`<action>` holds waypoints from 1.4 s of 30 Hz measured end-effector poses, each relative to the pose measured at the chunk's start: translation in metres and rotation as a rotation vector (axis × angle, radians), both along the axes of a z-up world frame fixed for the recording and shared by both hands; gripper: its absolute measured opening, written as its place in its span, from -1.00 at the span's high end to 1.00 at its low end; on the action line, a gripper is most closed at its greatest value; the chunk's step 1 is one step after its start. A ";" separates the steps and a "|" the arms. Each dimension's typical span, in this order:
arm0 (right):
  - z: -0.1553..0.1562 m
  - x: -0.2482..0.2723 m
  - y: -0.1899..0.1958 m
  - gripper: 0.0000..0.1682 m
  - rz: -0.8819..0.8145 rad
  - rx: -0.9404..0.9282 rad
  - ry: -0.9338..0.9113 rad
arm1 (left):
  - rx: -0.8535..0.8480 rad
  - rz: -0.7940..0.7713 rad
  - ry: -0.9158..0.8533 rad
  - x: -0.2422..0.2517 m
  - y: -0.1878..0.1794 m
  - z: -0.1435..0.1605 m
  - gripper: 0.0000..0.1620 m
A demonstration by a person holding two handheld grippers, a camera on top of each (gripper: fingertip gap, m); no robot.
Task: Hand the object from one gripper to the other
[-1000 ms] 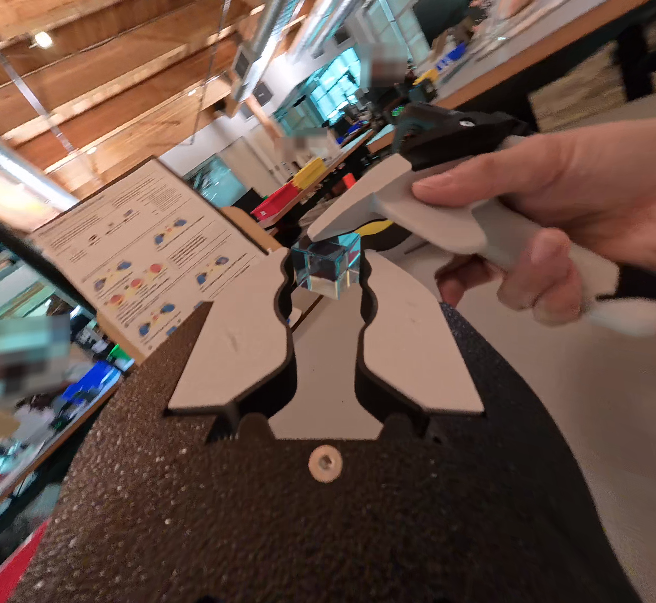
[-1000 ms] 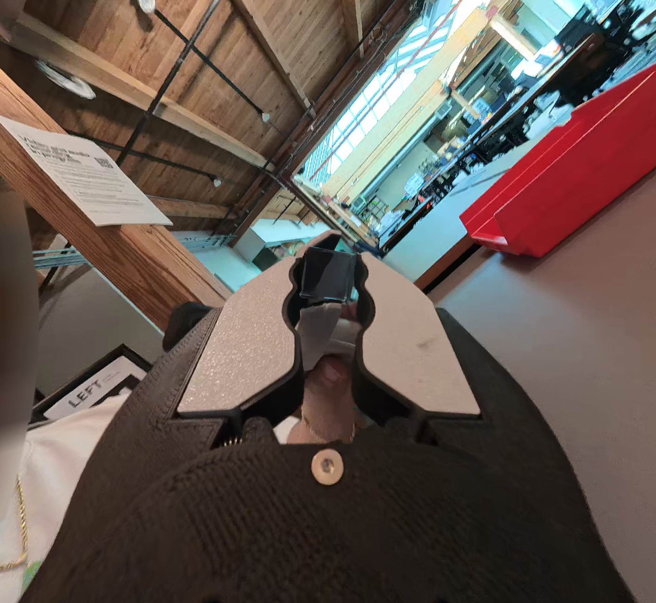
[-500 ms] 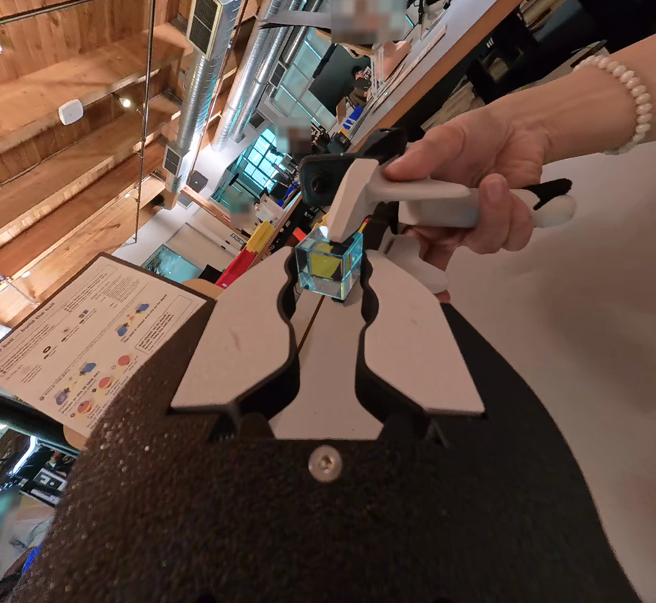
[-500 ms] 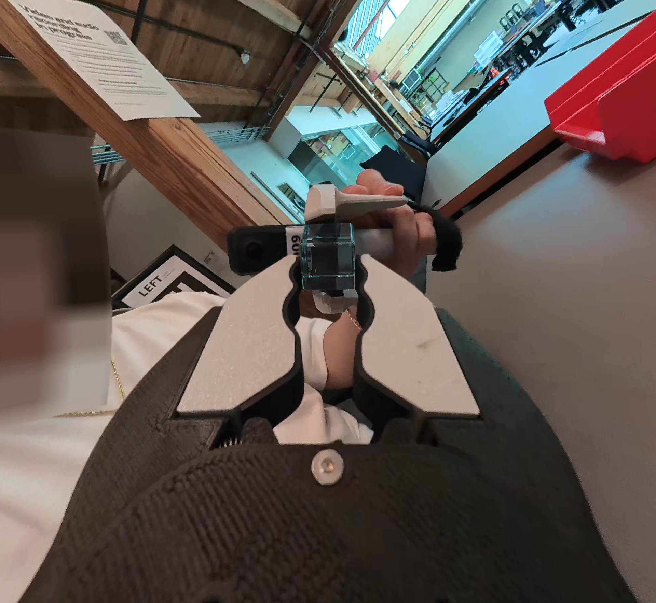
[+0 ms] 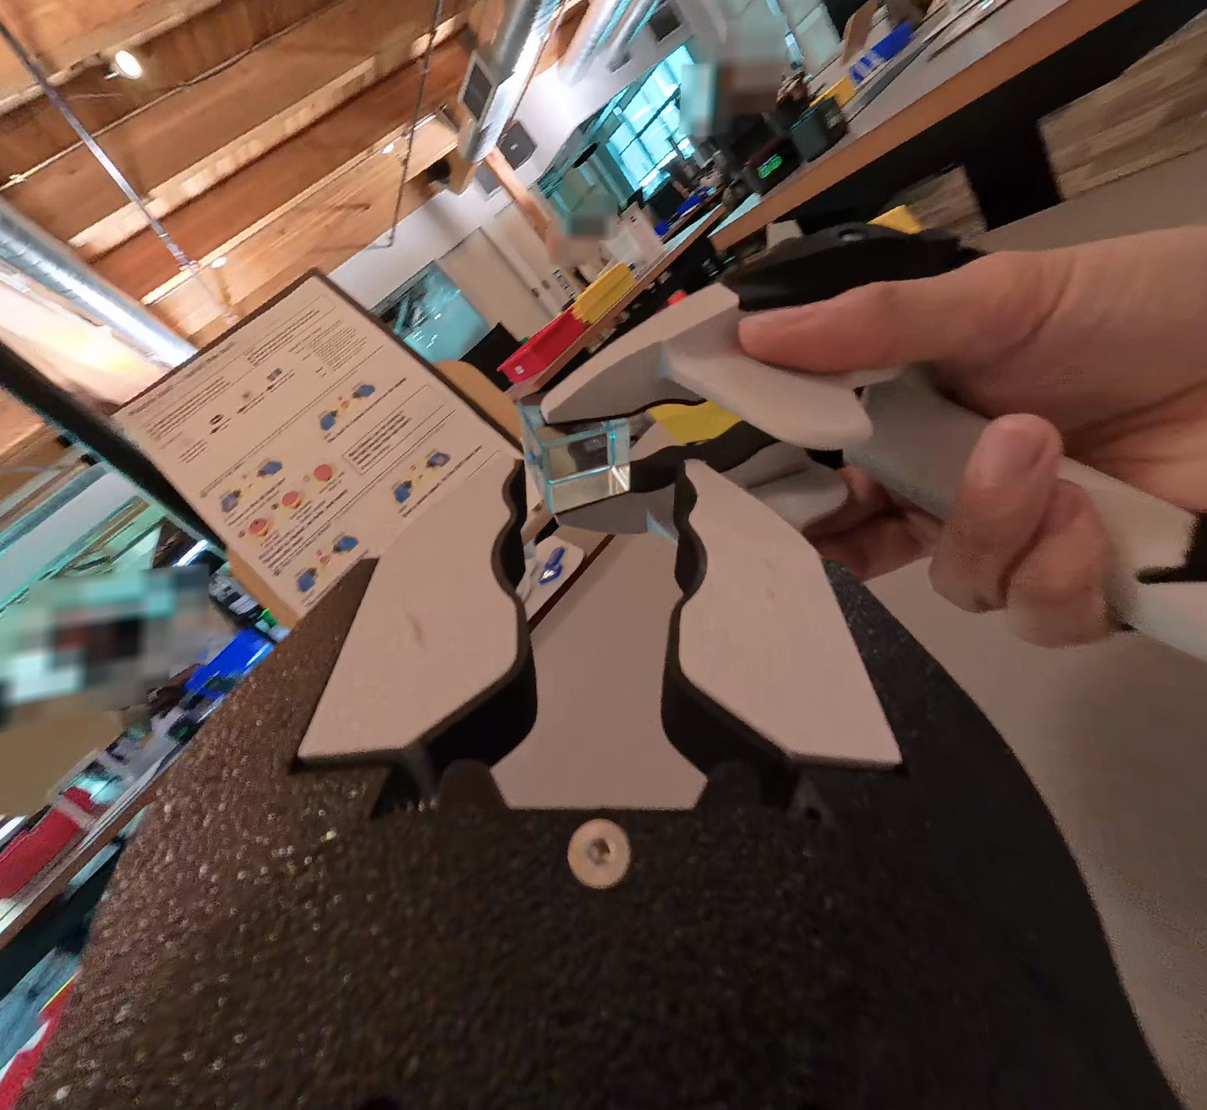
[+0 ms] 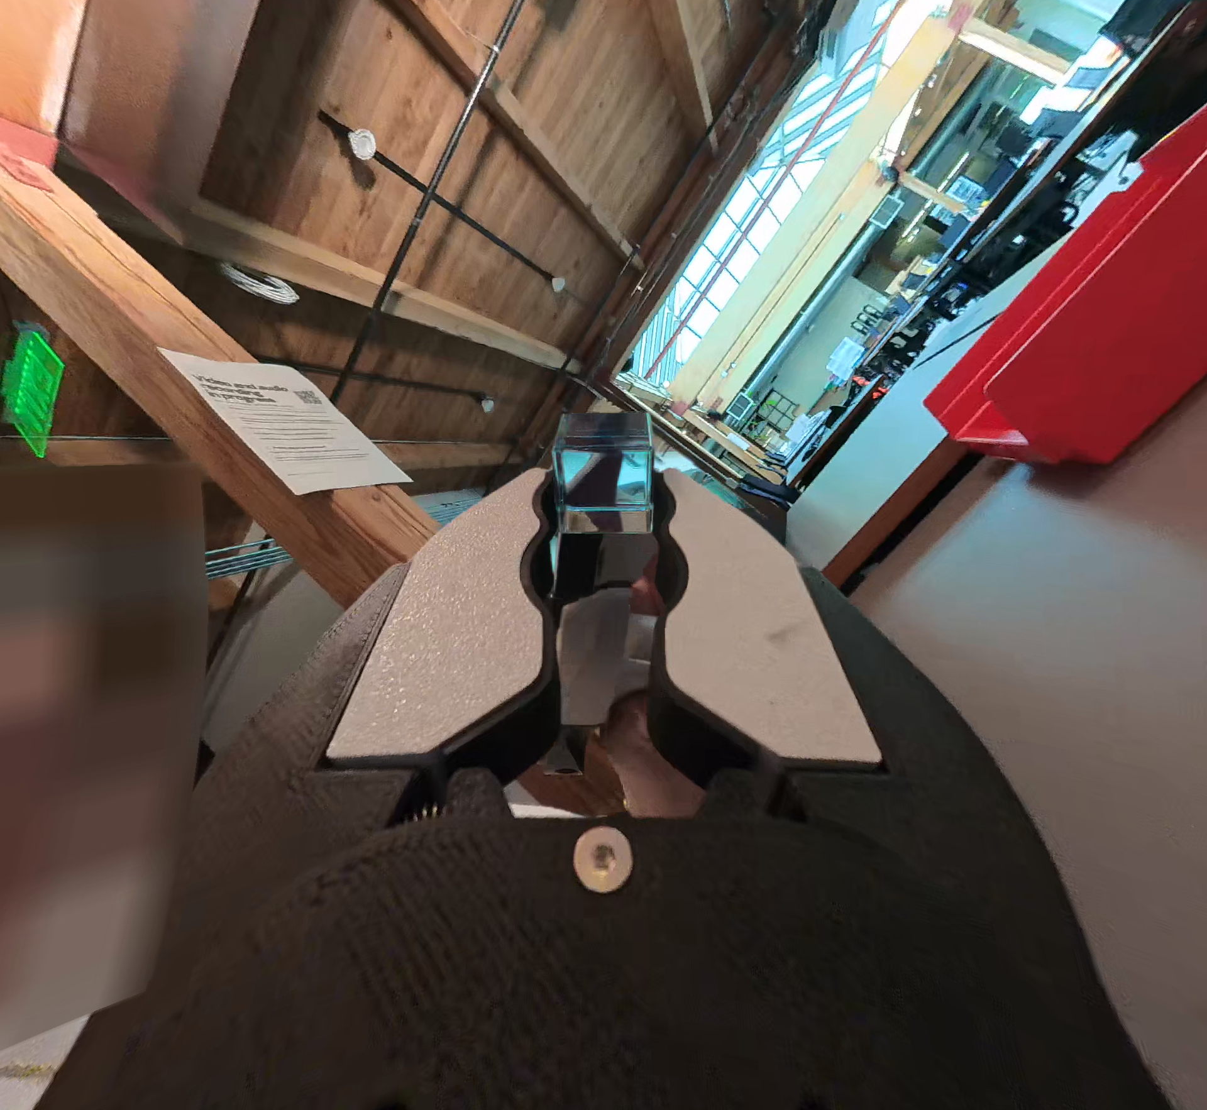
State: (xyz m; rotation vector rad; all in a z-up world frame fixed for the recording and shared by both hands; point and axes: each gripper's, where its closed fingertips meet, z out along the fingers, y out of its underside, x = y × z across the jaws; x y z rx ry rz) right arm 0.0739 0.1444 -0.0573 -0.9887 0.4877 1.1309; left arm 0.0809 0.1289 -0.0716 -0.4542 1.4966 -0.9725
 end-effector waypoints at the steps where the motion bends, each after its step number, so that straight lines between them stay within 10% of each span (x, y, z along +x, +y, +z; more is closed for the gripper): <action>1: 0.001 -0.003 0.000 0.67 0.004 0.006 -0.003 | 0.004 0.038 -0.009 0.002 0.001 -0.002 0.48; 11: -0.005 -0.003 -0.002 0.47 -0.086 -0.119 -0.267 | -0.081 0.032 -0.027 0.001 0.009 0.004 0.68; 20: -0.006 -0.014 -0.034 0.01 -0.282 -0.189 -1.119 | -0.231 -0.575 0.468 -0.041 -0.004 -0.018 0.68; 29: -0.029 -0.048 -0.027 0.33 -0.452 -0.124 -1.910 | -0.624 -0.954 0.961 -0.074 -0.012 -0.023 0.69; 42: -0.046 -0.056 -0.015 0.68 -0.411 -0.125 -2.017 | -0.787 -1.043 1.165 -0.074 -0.009 -0.036 0.68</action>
